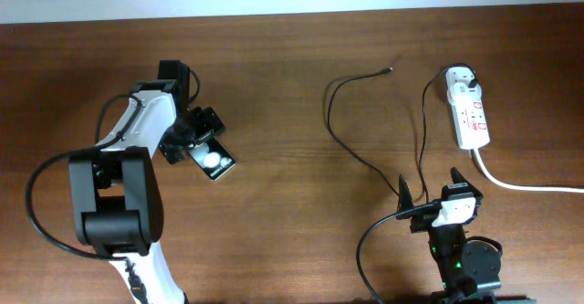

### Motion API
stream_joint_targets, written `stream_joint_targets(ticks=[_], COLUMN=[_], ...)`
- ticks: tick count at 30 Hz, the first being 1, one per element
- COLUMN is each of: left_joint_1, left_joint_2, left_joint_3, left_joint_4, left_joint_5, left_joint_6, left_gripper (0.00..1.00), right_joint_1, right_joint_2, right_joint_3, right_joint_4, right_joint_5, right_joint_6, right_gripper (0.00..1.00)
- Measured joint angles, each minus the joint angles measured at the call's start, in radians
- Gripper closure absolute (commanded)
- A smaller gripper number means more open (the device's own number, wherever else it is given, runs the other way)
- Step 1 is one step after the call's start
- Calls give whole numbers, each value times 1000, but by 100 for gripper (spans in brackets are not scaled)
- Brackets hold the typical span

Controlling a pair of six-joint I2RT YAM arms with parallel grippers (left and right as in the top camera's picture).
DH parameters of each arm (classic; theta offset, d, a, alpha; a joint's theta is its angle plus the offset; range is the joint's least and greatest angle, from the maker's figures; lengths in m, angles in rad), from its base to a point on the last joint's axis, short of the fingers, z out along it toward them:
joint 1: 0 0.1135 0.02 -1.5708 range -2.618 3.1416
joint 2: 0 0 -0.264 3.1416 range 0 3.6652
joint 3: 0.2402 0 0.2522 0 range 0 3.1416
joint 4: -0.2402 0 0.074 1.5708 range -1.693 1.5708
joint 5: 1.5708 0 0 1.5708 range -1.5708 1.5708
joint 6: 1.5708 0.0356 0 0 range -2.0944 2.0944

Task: Plug charger to phone and switch on socket
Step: 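Move the left gripper over the black phone and lower onto it, then grasp the phone's short edge with the left gripper and lift it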

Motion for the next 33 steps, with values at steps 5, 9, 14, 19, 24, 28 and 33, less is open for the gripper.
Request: stream_joint_targets(ticks=[5, 9, 14, 19, 24, 28, 33], left_joint_1=[-12, -12, -13, -42, -53, -53, -53], left_joint_2=[0, -11, -24, 14, 24, 27, 27], left_joint_3=[-38, -62, -84, -61, -55, -53, -51], left_joint_4=[28, 64, 95, 83, 80, 83, 78], left_joint_5=[0, -7, -13, -77, -107, -110, -109], left_joint_6=[-15, -42, -49, -56, -56, -56, -56], left_gripper=[1, 1, 0, 4, 16, 23, 35], right_joint_1=[0, 0, 0, 0, 0, 0, 0], right_joint_2=[0, 0, 0, 0, 0, 0, 0], right_joint_3=[0, 0, 0, 0, 0, 0, 0], right_joint_4=[0, 0, 0, 0, 0, 0, 0], right_joint_5=[0, 0, 0, 0, 0, 0, 0], right_joint_6=[0, 0, 0, 0, 0, 0, 0], right_gripper=[1, 1, 1, 1, 1, 1, 1])
